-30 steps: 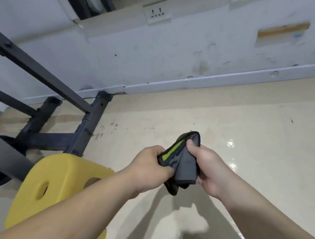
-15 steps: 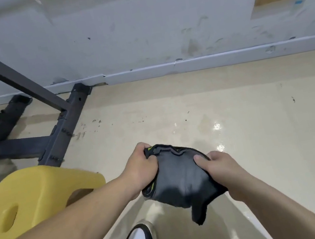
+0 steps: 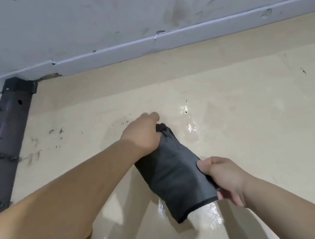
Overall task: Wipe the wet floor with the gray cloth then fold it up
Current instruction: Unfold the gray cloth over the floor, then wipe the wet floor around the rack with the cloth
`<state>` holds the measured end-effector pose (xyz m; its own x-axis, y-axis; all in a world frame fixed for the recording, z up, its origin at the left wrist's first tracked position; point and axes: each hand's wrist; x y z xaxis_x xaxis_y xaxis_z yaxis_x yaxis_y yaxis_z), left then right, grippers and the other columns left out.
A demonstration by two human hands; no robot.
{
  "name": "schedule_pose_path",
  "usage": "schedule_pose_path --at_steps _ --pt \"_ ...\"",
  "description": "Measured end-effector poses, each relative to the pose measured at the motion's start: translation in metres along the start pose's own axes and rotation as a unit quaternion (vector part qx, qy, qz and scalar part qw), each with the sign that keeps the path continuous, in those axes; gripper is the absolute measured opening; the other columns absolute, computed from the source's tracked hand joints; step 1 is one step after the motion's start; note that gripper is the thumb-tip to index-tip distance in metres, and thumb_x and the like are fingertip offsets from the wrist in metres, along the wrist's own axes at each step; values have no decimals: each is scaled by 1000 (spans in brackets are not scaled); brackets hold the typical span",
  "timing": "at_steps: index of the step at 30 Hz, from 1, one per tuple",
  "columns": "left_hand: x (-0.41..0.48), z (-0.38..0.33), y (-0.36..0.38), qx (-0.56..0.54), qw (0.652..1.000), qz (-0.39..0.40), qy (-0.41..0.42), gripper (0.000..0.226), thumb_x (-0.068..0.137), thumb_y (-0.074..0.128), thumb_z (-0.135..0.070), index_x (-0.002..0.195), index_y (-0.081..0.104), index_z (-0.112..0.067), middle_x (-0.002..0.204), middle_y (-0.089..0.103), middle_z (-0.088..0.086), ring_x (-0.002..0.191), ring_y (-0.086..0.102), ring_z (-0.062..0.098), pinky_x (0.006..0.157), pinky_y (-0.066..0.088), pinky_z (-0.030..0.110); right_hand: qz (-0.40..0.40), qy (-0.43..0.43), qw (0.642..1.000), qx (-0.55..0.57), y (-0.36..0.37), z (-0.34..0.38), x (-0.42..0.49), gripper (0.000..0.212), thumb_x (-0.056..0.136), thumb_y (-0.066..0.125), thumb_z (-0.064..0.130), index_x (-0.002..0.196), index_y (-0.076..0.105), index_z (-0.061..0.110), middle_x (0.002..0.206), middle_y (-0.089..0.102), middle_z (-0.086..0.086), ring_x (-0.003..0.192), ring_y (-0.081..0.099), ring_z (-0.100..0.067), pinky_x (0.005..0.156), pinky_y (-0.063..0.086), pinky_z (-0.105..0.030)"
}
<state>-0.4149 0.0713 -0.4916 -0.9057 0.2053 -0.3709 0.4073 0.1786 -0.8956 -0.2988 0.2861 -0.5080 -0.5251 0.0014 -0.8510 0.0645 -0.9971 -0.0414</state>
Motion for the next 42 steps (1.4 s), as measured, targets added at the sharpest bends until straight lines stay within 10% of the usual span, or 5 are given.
schedule_pose_path --at_steps 3,10,26,35,42 --pt "11 2 18 62 991 -122 6 45 96 55 -26 139 47 -16 142 45 6 123 47 32 95 47 44 -116 -87 981 -126 4 12 25 14 96 52 21 87 55 12 79 65 -7 61 57 -27 58 51 -37" --pt "-5 -41 157 -41 993 8 -113 84 100 29 -55 163 -9 -15 167 -27 16 151 -28 42 122 -12 62 -174 -150 906 -355 -22 31 68 31 101 51 37 129 56 27 129 51 -1 100 61 -21 85 48 -34" --pt "68 89 115 48 978 -91 -179 74 97 13 -58 163 -8 -31 170 -13 18 155 -17 40 121 -7 65 -83 -89 804 -582 42 91 134 97 69 77 47 150 23 41 165 1 6 150 4 -39 107 47 -48" --pt "10 37 156 73 966 -80 237 66 98 46 -55 159 32 -35 172 13 8 159 2 32 124 9 64 -152 -151 895 -391 13 109 106 39 72 59 11 110 67 7 102 71 -11 94 65 -31 83 58 -41" --pt "-6 106 137 60 978 -84 -179 72 97 8 -66 161 -7 -38 171 -13 7 157 -15 31 125 -4 60 -128 -191 827 -513 11 128 121 62 87 69 33 145 48 24 142 46 5 115 57 -18 96 49 -33"
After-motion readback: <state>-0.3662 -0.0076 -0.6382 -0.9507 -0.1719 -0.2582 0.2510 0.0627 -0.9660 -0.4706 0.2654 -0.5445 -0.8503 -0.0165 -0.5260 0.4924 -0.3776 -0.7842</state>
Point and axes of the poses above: each hand's wrist, its own x-axis towards the middle knuckle, its own y-axis out of the palm, z = x × y
